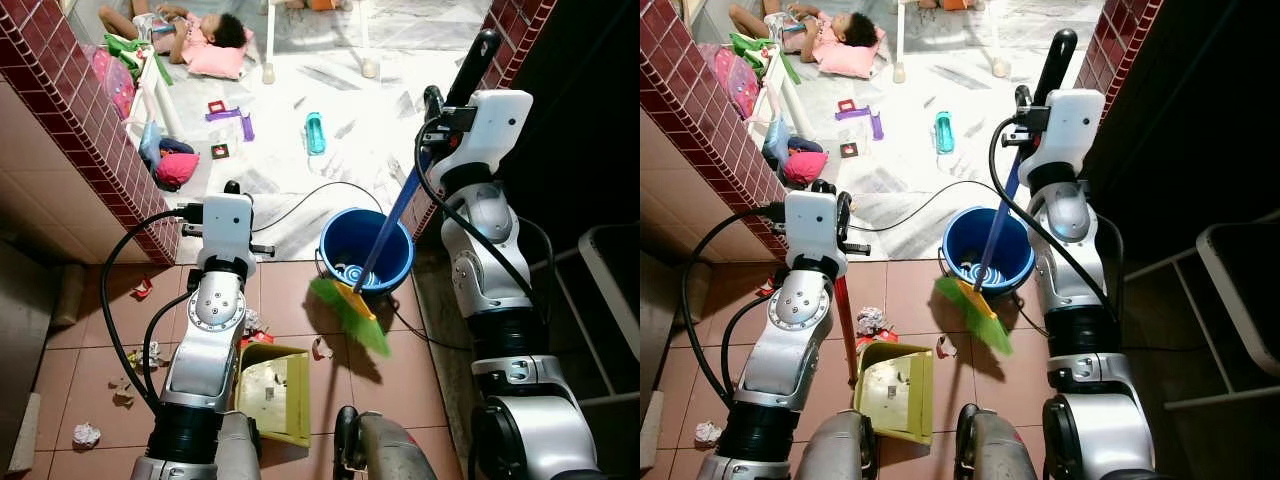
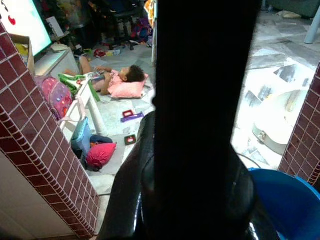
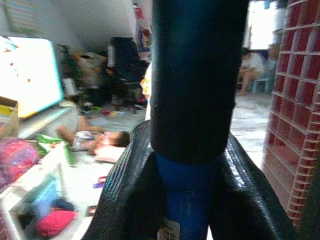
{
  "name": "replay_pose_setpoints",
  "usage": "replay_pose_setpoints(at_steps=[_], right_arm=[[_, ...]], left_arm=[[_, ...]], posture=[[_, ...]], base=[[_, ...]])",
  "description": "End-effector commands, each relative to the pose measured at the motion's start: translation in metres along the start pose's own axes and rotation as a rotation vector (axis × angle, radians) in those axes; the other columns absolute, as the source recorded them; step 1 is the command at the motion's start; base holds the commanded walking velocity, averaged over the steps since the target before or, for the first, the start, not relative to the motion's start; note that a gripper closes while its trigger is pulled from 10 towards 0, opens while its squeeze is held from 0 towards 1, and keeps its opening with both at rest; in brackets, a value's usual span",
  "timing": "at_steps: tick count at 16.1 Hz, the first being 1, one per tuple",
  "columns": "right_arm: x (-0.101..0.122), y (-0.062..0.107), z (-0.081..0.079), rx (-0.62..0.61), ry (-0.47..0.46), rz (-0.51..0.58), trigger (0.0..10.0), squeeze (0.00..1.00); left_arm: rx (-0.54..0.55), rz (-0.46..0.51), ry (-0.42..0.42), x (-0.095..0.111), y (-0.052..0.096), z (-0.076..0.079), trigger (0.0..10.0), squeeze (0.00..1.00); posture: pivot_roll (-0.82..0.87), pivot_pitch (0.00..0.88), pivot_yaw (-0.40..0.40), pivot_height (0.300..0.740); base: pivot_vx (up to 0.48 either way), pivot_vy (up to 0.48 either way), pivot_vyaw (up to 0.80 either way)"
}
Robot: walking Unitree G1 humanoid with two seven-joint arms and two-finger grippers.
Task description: Sweep floor
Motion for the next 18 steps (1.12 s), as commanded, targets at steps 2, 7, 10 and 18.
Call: replay_pose_setpoints(at_steps=[2,7,10,18], right_arm=[[0.021,-0.003,-0.025,0.158,-0.135,0.064,10.0,0.0],[-0.013,0.038,-0.043,0.379,-0.03,-0.039,10.0,0.0],[-0.008,0.044,-0.034,0.346,-0.002,-0.016,10.0,0.0],[-0.003,0.038,-0.045,0.379,0.098,-0.01,10.0,0.0]], left_arm=[[-0.008,0.019,-0.009,0.006,-0.001,0.002,10.0,0.0],[-0.014,0.012,-0.021,0.003,-0.001,0.0,10.0,0.0],[-0.008,0.002,-0.04,-0.003,-0.001,0.003,10.0,0.0],[0.016,-0.012,-0.05,-0.007,-0.001,-0.003,10.0,0.0]], posture=[[-0.07,0.079,-0.006,0.74],[-0.07,0.07,-0.011,0.74],[-0.08,0.067,-0.003,0.74],[-0.08,0.073,-0.007,0.74]], base=[[0.0,0.0,0.0],[0.0,0.0,0.0],[0.0,0.0,0.0],[0.0,0.0,0.0]])
Point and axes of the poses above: a point about 5 cm out from each wrist's last joint towards the gripper, its own y axis pointing back from the gripper into the wrist, its own x axis along the axis of the wrist's last joint, z = x × y, the point moved 5 cm from there along -y, pointing out of the wrist towards the gripper, and after that the axes turned 3 degrees about -y, right-handed, at the moved point
